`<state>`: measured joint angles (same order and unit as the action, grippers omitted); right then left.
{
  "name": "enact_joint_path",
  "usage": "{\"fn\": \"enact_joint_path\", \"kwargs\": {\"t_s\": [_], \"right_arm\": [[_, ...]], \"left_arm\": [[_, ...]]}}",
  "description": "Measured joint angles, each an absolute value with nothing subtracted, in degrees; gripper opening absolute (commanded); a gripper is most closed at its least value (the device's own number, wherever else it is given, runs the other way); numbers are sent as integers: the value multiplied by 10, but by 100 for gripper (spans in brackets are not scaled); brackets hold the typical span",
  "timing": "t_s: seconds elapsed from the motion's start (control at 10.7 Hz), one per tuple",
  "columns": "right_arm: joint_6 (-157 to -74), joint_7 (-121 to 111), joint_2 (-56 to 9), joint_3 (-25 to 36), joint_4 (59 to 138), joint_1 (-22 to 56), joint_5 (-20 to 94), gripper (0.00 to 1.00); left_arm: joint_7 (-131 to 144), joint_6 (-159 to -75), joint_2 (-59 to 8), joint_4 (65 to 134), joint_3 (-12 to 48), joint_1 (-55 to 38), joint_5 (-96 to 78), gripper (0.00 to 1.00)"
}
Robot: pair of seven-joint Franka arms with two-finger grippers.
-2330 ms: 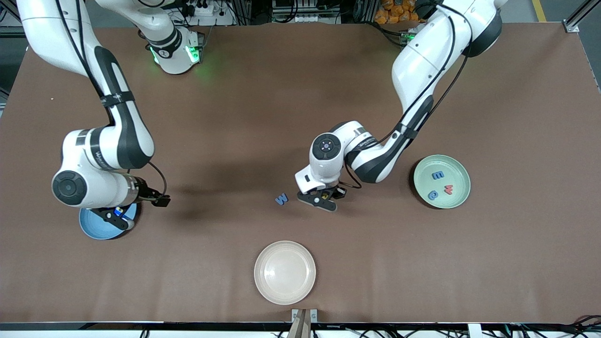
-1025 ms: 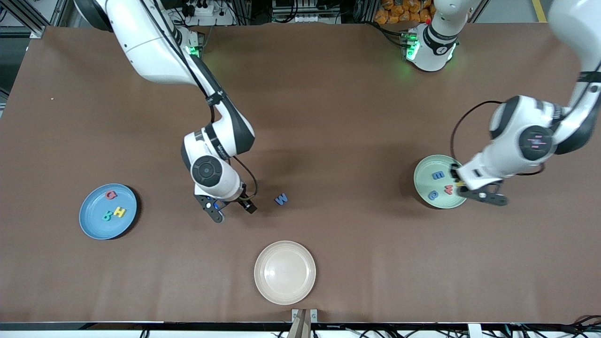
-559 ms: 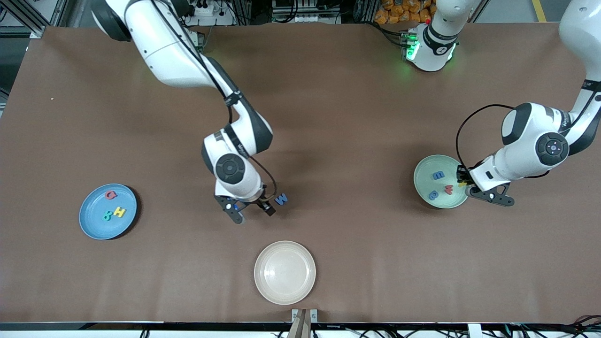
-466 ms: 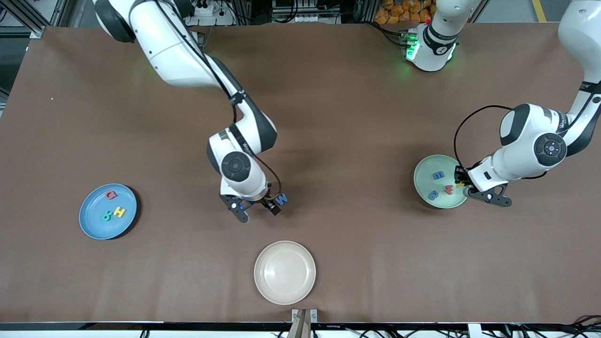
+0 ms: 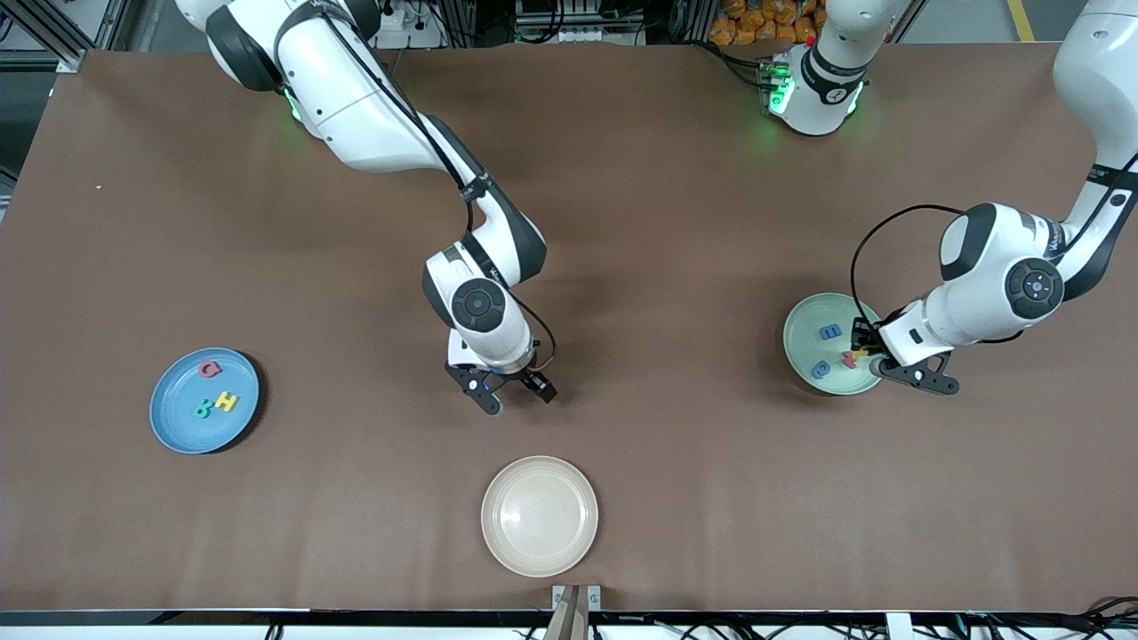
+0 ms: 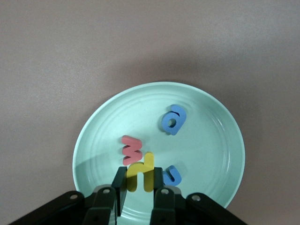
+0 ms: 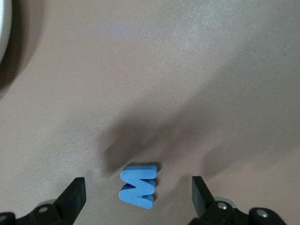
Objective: Sort uppercase to blue plate, lowercase to green plate
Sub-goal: 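Release the yellow h on the green plate while the right gripper grasps blue M, then drop the blue M into the blue plate while the left gripper withdraws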
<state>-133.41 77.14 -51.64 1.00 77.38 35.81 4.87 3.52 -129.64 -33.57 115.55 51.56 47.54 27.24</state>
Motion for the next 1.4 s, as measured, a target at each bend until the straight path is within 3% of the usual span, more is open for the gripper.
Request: {"fn": "enact_joint_path", "kwargs": {"t_s": [0.09, 0.65, 0.75, 0.84, 1.12, 1.4], "right_arm": [[-1334, 771, -518, 10, 772, 358, 49, 100], [-1334, 771, -530, 10, 771, 364, 49, 100], [-1334, 771, -531, 10, 771, 365, 49, 13], [-1334, 771, -531, 10, 770, 365, 48, 0], [-1331, 771, -531, 10, 762, 365, 48, 0], [-1327, 771, -530, 12, 757, 365, 47, 0]], "left_arm": [[48, -1297, -336, 1156, 516, 474, 272, 55], [59, -1287, -323, 1125, 535, 472, 272, 67], [59, -1256, -314, 1101, 550, 472, 272, 69], [60, -1215, -305, 1073, 566, 472, 272, 70], [61, -1129, -288, 1003, 596, 472, 272, 70], [61, -1118, -283, 989, 610, 471, 272, 70]]}}
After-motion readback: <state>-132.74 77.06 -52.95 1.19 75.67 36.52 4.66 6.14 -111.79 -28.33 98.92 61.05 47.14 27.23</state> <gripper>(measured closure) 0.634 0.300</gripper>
